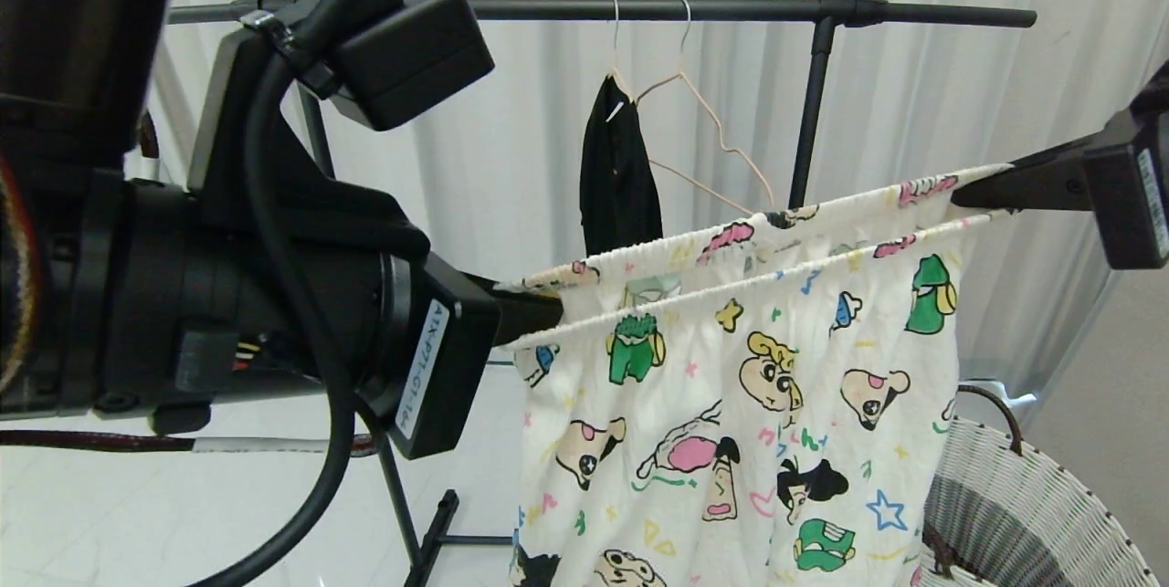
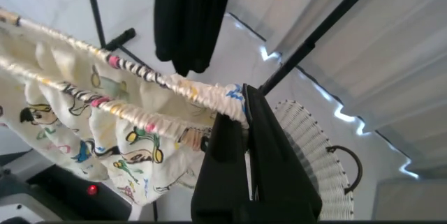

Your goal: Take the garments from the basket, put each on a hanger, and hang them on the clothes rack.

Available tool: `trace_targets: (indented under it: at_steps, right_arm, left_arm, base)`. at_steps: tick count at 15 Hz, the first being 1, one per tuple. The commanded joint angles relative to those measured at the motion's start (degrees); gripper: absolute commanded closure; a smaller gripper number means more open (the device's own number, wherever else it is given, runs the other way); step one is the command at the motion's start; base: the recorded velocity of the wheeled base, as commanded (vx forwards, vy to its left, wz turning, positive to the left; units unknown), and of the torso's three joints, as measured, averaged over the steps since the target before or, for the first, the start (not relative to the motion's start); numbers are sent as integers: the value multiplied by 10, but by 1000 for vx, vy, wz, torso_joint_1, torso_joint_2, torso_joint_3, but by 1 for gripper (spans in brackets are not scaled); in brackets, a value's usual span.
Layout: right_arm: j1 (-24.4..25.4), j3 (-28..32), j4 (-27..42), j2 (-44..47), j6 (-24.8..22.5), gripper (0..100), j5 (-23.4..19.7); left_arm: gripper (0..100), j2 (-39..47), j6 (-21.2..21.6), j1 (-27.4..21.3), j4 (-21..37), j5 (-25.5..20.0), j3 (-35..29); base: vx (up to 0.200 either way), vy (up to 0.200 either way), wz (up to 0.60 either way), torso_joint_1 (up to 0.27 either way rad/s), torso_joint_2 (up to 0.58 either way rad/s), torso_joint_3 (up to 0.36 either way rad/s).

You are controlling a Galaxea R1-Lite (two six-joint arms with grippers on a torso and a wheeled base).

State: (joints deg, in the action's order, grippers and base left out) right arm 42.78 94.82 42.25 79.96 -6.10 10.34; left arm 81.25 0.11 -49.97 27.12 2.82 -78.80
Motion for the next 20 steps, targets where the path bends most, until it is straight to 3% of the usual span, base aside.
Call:
trace_targets:
  at_steps: [1,4,7,11,13,15,16,18,20]
  right_arm:
    - [-1,-19,-1,-32,2,100,-12]
    - [2,-68,4,-82,-1,100,-39]
    - [2,-68,-1,-82,-1,100,-44]
    - [11,-69,35,-109,-1,100,-60]
    - [52,-67,96,-139,-1,100,-110]
    - [118,-70,135,-156,0,100,-124]
    - [143,-71,136,-156,0,100,-123]
    - [155,-71,135,-153,0,100,-121]
    - [152,-71,132,-150,1,100,-118]
  left_arm:
    - [100,-8,7,-1,-50,-1,32]
    - [100,-15,96,16,-192,20,128]
    - [100,-18,113,15,-219,57,149]
    - [100,-4,107,15,-219,56,96]
    - [100,40,82,0,-215,57,37]
    - [100,57,40,-21,-138,53,-7]
    - [100,55,29,-27,-92,30,-14]
    - [100,51,23,-27,-65,-18,-17]
    - [100,48,22,-27,-64,-18,-16]
  base:
    - [0,0,0,0,0,0]
    - [0,0,0,0,0,0]
    - [0,0,0,0,0,0]
    - [0,0,0,0,0,0]
    - [0,0,0,0,0,0]
    - [0,0,0,0,0,0]
    - [0,0,0,0,0,0]
    - [0,0,0,0,0,0]
    - [0,0,0,0,0,0]
